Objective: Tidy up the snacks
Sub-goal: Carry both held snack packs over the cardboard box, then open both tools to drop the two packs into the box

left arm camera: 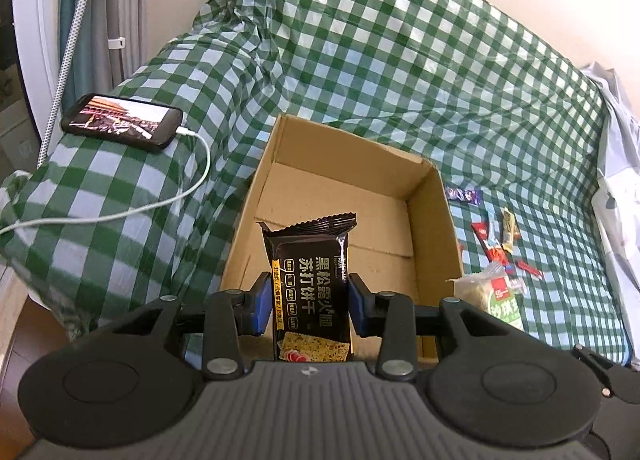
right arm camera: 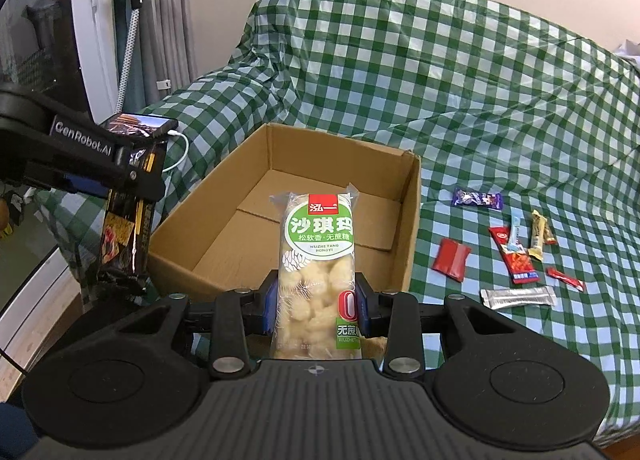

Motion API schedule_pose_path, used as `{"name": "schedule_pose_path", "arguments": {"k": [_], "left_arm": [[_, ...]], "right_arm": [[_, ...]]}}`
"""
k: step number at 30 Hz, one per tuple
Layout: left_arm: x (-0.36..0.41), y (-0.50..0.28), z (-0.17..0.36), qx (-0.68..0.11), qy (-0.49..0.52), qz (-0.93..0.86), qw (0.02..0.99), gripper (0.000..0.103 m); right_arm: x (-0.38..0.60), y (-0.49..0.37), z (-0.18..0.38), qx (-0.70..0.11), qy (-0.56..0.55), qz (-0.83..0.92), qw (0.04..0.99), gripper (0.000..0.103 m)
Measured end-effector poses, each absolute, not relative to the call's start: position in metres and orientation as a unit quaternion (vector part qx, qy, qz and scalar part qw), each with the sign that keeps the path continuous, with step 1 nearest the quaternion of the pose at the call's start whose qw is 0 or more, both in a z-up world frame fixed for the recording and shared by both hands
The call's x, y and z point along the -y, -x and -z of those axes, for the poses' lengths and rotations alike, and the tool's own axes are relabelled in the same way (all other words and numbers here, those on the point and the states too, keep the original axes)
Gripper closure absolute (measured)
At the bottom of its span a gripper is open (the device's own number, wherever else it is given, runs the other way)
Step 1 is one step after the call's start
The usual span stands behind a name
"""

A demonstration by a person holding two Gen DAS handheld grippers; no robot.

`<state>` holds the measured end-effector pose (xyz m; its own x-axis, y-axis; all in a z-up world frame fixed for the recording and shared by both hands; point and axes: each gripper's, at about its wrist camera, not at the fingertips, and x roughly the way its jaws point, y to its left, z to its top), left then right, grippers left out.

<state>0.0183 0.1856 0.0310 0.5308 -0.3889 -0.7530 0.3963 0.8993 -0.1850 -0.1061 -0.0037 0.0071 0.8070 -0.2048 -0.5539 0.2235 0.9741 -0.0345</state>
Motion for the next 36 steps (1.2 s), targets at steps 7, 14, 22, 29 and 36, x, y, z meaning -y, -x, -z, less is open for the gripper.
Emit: {"name": "schedule_pose_path", "arguments": {"k": [7,14,22,29,36], "left_arm": [[-0.157,-0.062,-0.016,-0.441,-0.015,0.218,0.87,0.06],[-0.124,-0.098,0.009,-0.455,-0.035,0.219,0.862,0.06],[-0.1,-0.125,0.036,-0.464,-0.064,0.213,0.857,0.06],[-0.086,-0.141,0.055,-0.467,-0.085,0.206,0.856,0.06],[-0.081,-0.151,0.063,-0.442,-0.121,0.197,0.866,0.001]], "right_arm": [[0.018,0.062,0.002,-0.298,-0.019,0.112,0.948,0.065],[0.039,0.017,0.018,-0.31,-0.033,0.118,0.943,0.065],[0.062,-0.019,0.04,-0.33,-0.045,0.123,0.935,0.065],[0.073,-0.033,0.054,-0.346,-0.053,0.119,0.929,0.065],[0.079,-0.046,0.052,-0.331,-0.042,0.135,0.933,0.048]]}}
